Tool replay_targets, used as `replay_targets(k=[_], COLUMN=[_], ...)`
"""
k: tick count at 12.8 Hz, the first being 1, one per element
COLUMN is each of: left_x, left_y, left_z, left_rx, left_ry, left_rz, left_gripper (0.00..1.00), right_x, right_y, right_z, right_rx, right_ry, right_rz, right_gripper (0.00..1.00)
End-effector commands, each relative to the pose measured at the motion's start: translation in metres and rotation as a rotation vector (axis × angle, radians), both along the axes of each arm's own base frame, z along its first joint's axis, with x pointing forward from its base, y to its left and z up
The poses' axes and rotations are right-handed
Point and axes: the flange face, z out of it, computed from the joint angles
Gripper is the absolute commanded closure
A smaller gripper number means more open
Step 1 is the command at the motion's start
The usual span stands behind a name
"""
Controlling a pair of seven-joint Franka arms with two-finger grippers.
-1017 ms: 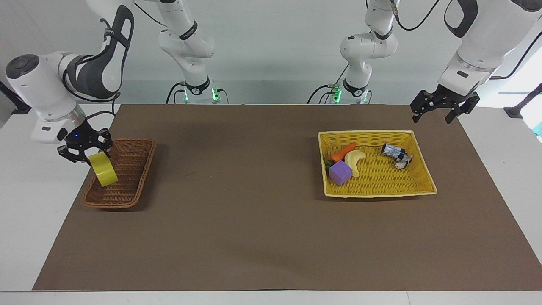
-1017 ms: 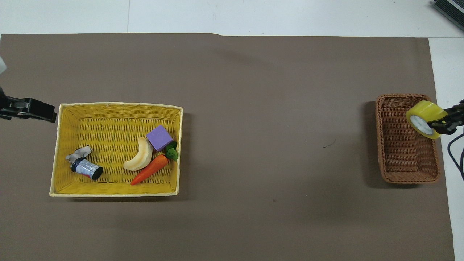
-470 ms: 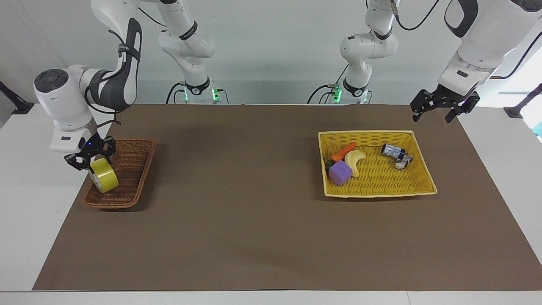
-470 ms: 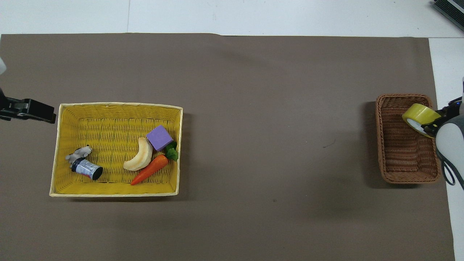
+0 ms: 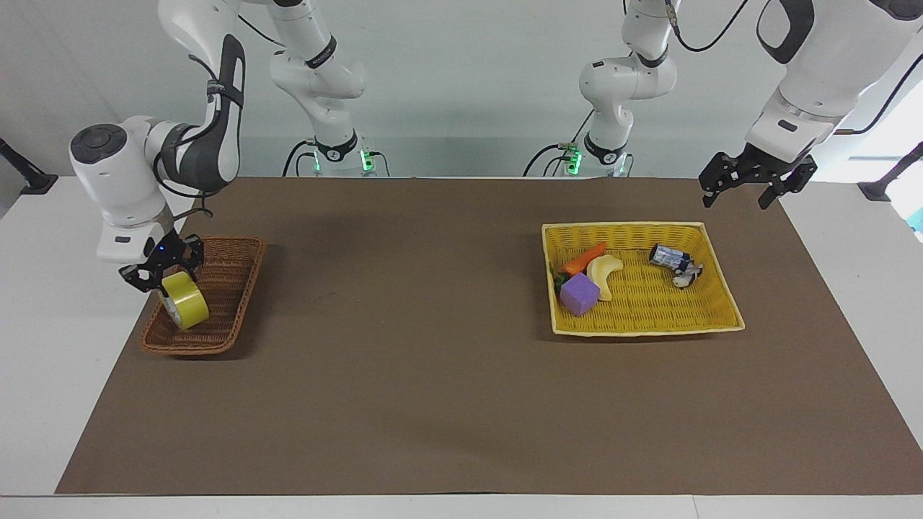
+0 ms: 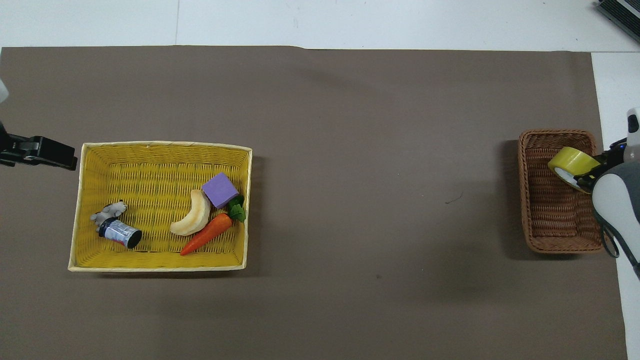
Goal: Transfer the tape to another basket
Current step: 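Lower the tape into the wicker basket and open the right gripper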
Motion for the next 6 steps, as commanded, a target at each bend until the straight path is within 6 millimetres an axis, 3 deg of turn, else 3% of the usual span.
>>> replay_targets(k=[1, 2, 6], left_x=[-0.0032, -0.0032, -0.0032], left_y=[0.0023, 0.0023, 0.0023], left_z=[0.0027, 0.0027, 0.0027], left_rx=[0.022, 0.022, 0.022], left_ry=[0.006, 0.006, 0.006], left_rz=[-0.012, -0.012, -0.012], left_gripper=[0.00, 0.00, 0.00], right_x=[-0.0118, -0.0129, -0.0140], right_y=[0.0041, 0.0078, 0.0082], right_z=[0.0040, 0.0041, 0.0060], right_rx=[-0.011, -0.005, 0.013], right_ry=[0.037, 0.050, 0.066], right_rz=[0.005, 0.001, -0.025], right_gripper=[0.14, 0.01, 0.00])
